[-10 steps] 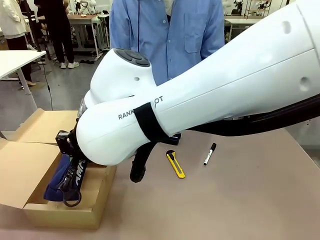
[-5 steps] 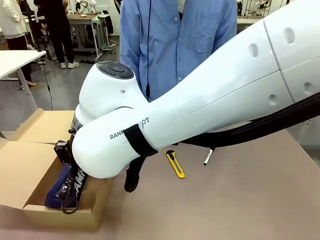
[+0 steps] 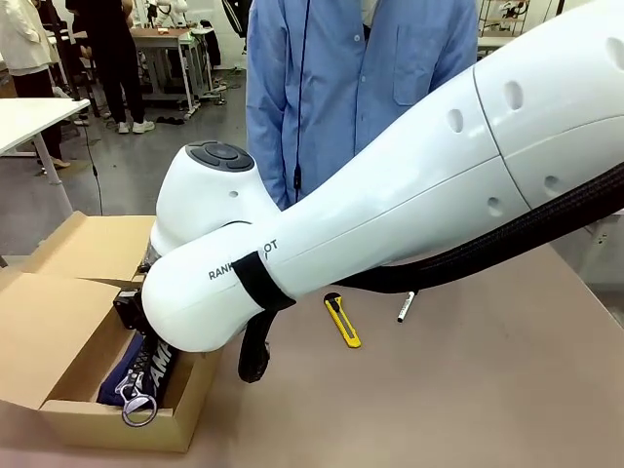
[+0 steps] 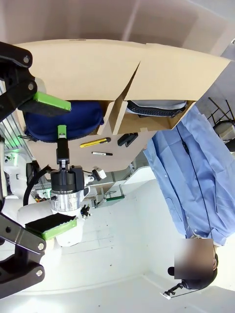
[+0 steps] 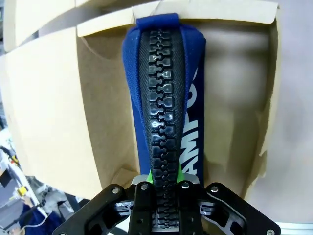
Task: Place items inside the box.
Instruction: Pick up a Pencil pouch or Stapler and place it inside the Mailer Box closest to the robot.
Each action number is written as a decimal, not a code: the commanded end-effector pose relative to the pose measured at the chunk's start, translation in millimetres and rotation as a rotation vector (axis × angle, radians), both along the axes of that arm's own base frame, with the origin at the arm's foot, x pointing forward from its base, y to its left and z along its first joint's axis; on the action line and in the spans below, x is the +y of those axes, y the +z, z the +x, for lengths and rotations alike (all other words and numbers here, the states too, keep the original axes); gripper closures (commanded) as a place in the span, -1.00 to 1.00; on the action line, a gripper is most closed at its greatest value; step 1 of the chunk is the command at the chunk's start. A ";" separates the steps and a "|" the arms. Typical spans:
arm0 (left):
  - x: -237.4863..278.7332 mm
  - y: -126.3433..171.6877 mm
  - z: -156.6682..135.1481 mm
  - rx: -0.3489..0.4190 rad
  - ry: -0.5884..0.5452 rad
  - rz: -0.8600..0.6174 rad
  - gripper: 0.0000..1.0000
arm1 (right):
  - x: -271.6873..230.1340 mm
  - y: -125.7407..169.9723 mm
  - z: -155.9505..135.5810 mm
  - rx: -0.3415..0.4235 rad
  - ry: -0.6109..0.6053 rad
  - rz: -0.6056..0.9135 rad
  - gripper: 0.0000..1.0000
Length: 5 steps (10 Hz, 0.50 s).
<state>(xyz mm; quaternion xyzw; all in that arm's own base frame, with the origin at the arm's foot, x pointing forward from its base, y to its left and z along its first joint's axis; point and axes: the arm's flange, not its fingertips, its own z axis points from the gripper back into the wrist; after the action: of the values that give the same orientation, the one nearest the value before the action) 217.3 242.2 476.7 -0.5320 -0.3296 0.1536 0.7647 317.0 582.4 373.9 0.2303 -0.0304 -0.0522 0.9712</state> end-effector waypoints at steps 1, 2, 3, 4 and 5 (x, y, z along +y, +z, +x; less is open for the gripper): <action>-0.5 0.8 0.6 -0.031 -0.001 -0.002 -1.00 | 5.0 6.9 2.7 0.012 -0.056 0.009 0.82; -0.5 0.8 0.6 -0.031 -0.001 -0.002 -1.00 | 4.2 6.5 3.6 0.017 -0.057 0.015 0.82; -0.5 0.8 0.6 -0.031 -0.001 -0.002 -1.00 | 4.3 6.1 3.6 0.020 -0.054 0.016 0.82; -0.5 0.8 0.6 -0.031 -0.001 -0.002 -1.00 | 4.6 5.9 2.8 0.027 -0.042 0.016 0.82; -0.5 0.8 0.6 -0.031 -0.001 -0.002 -1.00 | 4.2 5.7 2.3 0.039 -0.033 0.012 0.27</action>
<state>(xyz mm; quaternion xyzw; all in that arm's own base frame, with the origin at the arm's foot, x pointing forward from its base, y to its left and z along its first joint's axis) 217.3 242.2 476.7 -0.5320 -0.3296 0.1536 0.7647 320.9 582.2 376.9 0.2331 -0.0292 -0.0604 0.9701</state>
